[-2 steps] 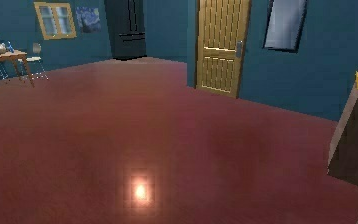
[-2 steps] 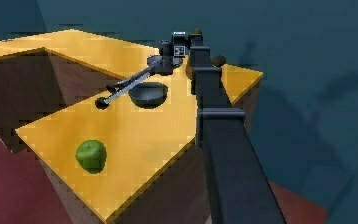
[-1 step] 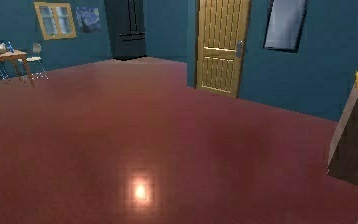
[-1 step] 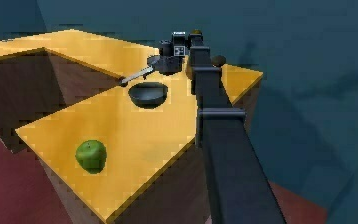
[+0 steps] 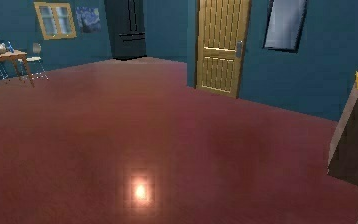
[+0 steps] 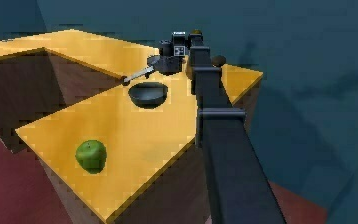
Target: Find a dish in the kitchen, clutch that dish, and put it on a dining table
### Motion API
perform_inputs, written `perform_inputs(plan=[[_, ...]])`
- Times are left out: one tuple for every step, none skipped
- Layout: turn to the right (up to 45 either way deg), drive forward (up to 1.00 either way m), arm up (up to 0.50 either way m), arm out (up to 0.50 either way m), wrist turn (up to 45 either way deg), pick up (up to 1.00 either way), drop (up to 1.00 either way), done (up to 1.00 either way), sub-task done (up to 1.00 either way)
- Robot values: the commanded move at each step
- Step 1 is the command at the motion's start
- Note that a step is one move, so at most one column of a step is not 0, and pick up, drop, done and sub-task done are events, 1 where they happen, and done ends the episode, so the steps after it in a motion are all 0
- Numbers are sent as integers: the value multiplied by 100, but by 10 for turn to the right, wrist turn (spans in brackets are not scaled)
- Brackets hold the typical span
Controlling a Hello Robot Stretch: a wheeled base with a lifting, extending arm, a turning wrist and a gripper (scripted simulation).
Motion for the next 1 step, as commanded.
perform_inputs(plan=[[0,0,-8,0,0,0,0,0,0]])
